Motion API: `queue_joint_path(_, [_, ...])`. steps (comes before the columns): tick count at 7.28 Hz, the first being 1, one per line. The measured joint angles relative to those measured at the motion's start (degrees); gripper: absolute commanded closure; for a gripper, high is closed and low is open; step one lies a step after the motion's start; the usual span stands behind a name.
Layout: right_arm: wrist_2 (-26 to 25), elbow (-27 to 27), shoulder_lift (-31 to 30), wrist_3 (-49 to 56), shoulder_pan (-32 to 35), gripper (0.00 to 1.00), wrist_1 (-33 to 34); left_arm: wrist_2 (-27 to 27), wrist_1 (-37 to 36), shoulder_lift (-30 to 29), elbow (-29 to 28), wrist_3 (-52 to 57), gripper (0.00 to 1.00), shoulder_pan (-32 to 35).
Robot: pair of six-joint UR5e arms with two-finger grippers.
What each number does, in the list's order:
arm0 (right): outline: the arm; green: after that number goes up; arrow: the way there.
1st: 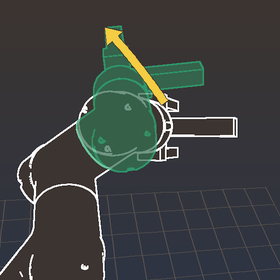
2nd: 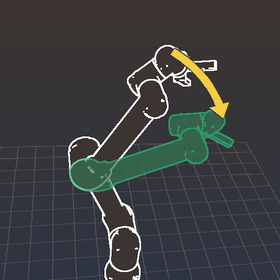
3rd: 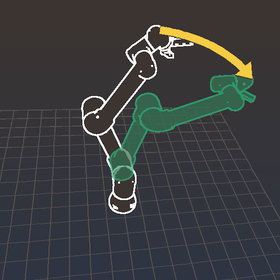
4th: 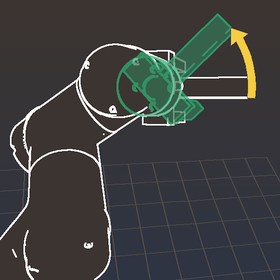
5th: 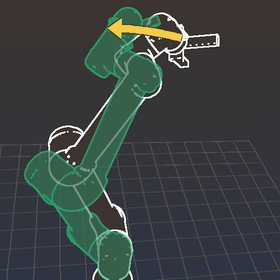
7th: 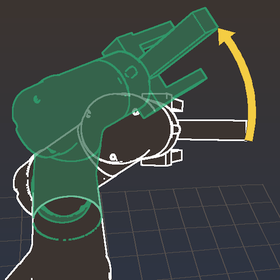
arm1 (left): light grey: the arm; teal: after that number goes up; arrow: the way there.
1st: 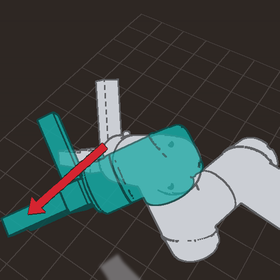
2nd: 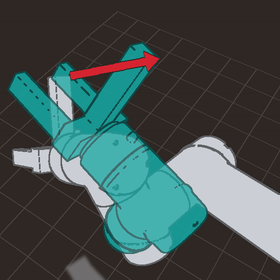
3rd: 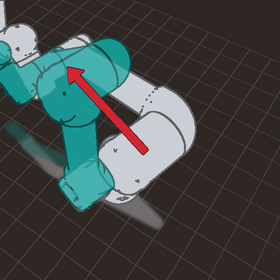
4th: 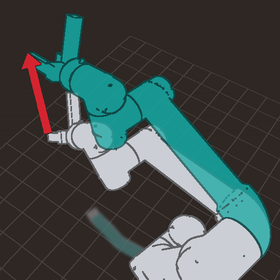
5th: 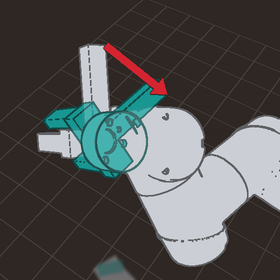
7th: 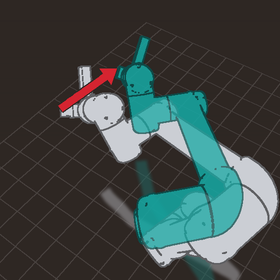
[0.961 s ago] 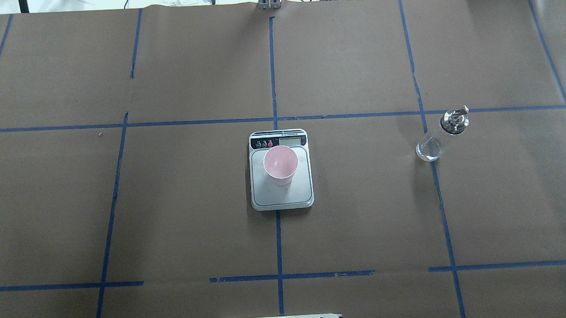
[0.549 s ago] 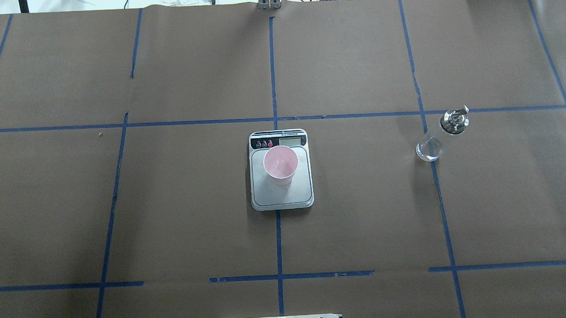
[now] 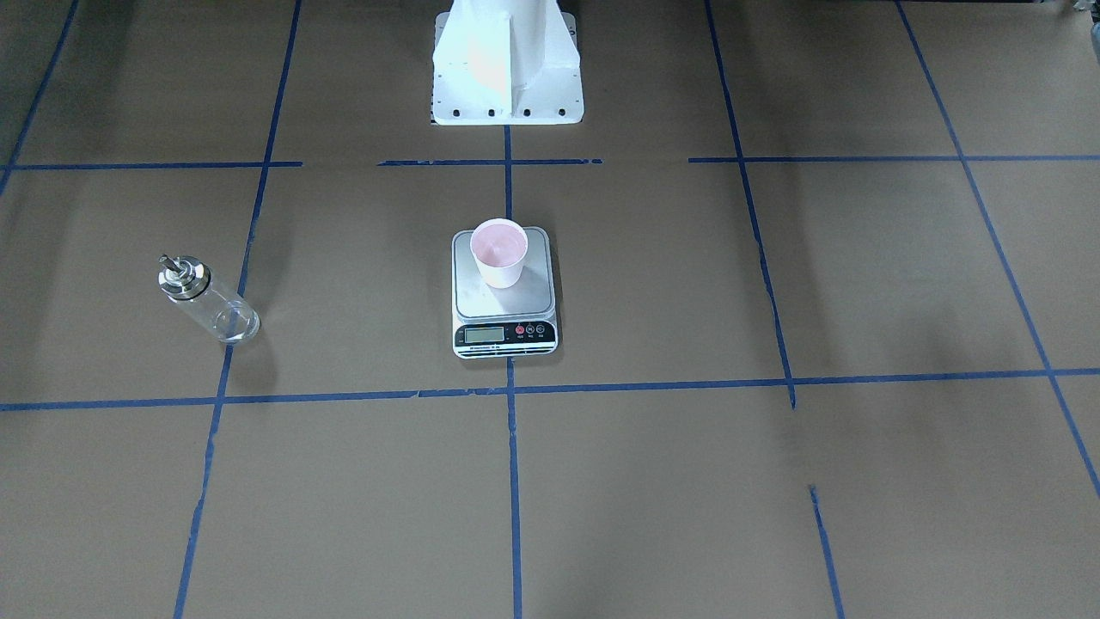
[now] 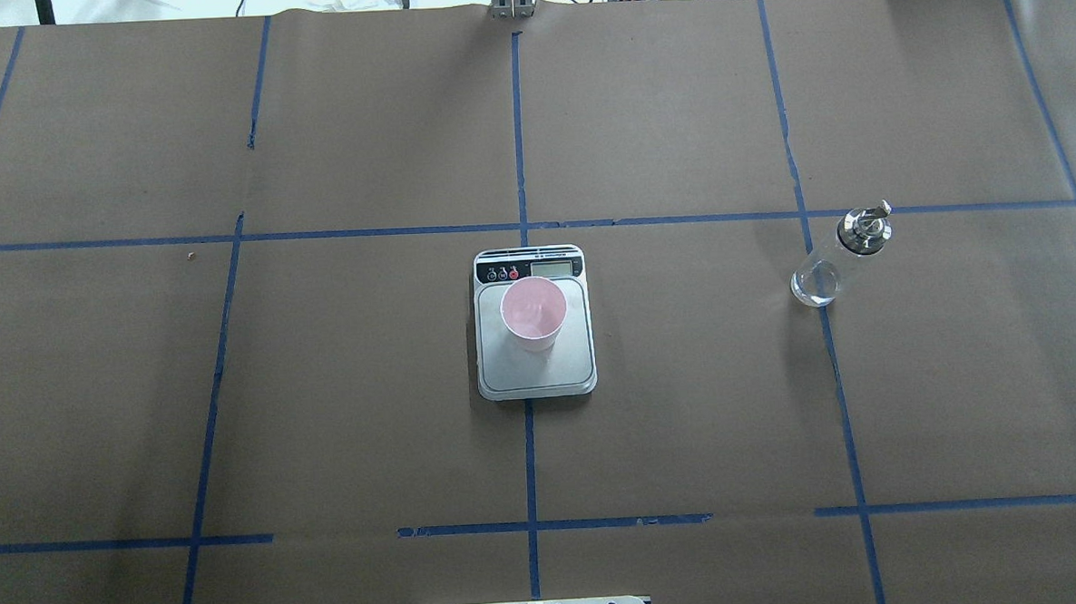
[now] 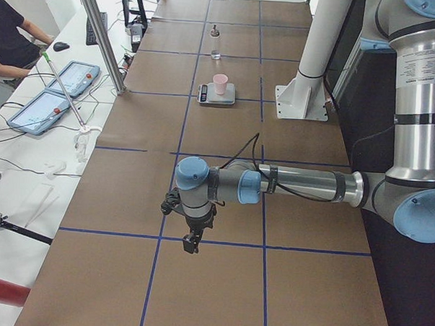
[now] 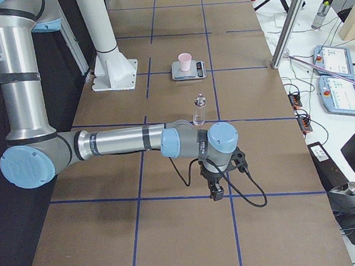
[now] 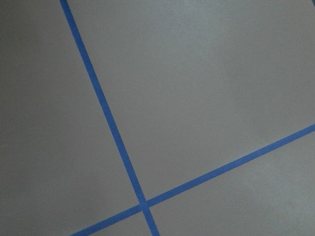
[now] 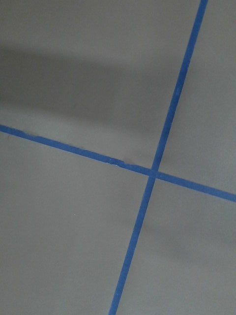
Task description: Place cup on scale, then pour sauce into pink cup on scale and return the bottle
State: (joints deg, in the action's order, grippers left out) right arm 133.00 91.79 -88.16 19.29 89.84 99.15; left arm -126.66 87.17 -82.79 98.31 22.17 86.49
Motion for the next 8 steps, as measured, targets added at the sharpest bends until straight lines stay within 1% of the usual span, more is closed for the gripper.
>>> queue_joint_path(2, [2.0, -0.1, 0.0, -2.0, 0.1, 0.00, 0.0, -2.8, 0.5, -0.2, -0.5, 3.1, 0.00, 2.4])
queue_joint_path(4, [3.9, 0.2, 0.1, -5.5, 0.6, 0.00, 0.0, -5.2, 2.1, -1.4, -0.3, 2.1, 0.00, 3.4])
queue_joint_path(8, [4.7, 0.2, 0.1, -7.0, 3.0, 0.00, 0.0, -5.6, 4.2, -2.0, -0.3, -0.5, 0.00, 4.1])
